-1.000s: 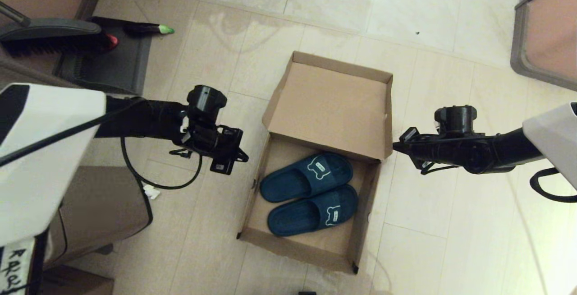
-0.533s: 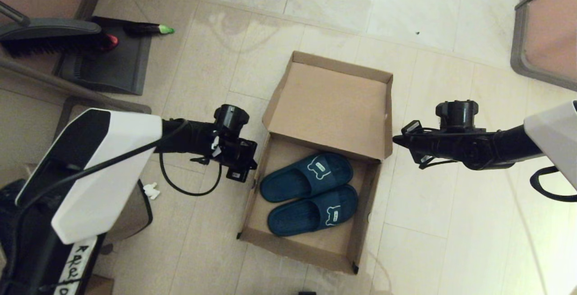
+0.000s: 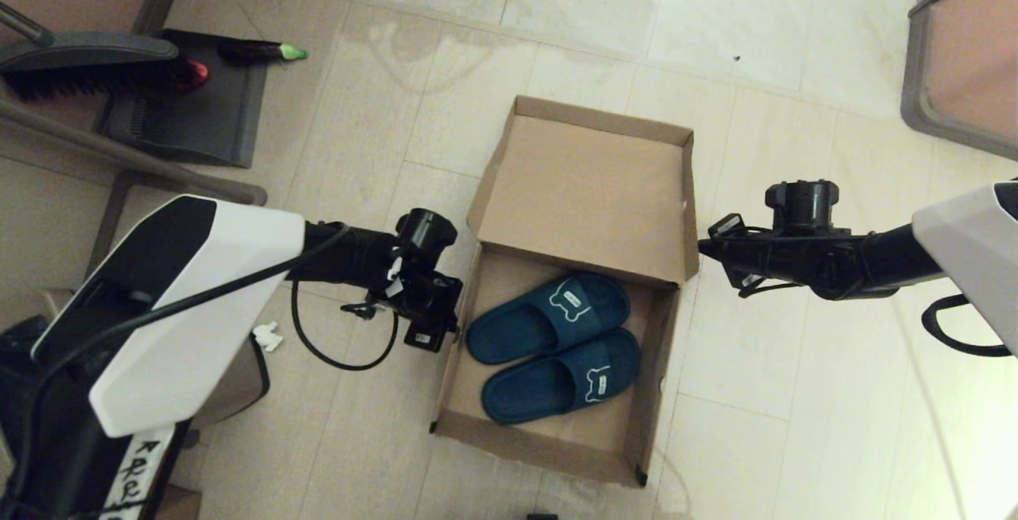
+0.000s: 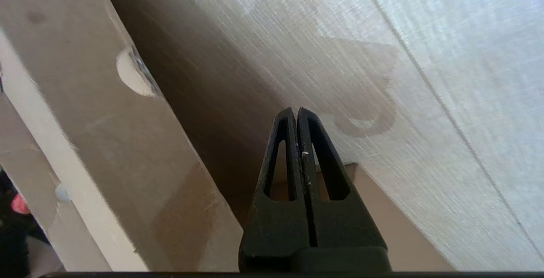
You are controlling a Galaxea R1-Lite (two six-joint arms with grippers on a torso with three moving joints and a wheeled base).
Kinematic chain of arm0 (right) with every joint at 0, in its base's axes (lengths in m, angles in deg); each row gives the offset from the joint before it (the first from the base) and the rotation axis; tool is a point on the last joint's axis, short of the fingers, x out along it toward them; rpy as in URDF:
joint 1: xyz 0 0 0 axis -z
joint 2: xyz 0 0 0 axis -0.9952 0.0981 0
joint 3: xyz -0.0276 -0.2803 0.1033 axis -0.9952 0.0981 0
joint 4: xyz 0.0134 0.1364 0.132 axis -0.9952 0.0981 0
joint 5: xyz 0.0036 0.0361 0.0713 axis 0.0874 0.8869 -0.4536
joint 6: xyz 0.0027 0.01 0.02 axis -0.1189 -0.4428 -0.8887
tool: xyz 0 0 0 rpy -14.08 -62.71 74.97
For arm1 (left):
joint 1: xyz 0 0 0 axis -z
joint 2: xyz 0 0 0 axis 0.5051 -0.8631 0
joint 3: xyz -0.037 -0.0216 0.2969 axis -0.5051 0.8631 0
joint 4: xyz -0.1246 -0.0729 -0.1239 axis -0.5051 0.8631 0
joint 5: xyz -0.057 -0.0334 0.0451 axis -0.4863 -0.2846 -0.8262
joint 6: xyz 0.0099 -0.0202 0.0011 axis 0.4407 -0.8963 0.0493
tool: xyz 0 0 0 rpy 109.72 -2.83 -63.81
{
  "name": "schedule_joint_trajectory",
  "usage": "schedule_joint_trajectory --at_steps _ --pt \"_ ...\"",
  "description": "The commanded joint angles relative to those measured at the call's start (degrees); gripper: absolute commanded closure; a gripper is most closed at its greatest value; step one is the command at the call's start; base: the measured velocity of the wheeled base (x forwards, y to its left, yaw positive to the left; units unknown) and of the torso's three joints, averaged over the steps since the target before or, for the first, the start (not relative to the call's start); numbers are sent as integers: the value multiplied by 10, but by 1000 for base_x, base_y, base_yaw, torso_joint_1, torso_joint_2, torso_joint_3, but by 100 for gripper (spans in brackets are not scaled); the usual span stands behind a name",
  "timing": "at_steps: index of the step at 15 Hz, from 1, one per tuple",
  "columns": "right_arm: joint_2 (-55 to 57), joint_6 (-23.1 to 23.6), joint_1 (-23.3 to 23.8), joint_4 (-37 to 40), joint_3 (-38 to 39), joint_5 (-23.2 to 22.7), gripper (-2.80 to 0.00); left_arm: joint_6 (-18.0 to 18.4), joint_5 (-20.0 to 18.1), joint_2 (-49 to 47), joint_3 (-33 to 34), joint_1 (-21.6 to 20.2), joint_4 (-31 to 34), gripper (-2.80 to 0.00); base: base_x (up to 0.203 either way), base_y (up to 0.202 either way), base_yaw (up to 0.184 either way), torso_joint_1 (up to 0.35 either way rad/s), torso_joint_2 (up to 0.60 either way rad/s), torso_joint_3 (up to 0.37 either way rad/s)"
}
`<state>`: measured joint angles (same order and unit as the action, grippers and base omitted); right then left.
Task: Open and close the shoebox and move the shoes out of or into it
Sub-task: Close the shoe box
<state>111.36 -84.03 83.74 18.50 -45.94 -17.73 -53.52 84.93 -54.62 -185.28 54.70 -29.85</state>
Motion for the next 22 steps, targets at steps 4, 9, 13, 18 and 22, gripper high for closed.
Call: schedule_joint_trajectory --at_steps 4,9,13,18,22 --pt "29 -5 4 3 -64 -2 0 -28 -1 28 19 33 8 0 0 0 0 0 0 0" --pt "51 -6 23 24 -117 -8 0 17 17 37 -1 -5 6 0 0 0 0 0 0 0" --pt "64 -17 29 21 -139 -57 0 66 -4 -5 -68 -46 -60 0 0 0 0 0 0 0" --pt "112 -35 33 43 -220 -103 0 93 -51 -32 -65 -49 -225 0 0 0 0 0 0 0" --pt "129 -86 36 38 -252 -154 0 94 -92 -53 -65 -44 -322 0 0 0 0 0 0 0"
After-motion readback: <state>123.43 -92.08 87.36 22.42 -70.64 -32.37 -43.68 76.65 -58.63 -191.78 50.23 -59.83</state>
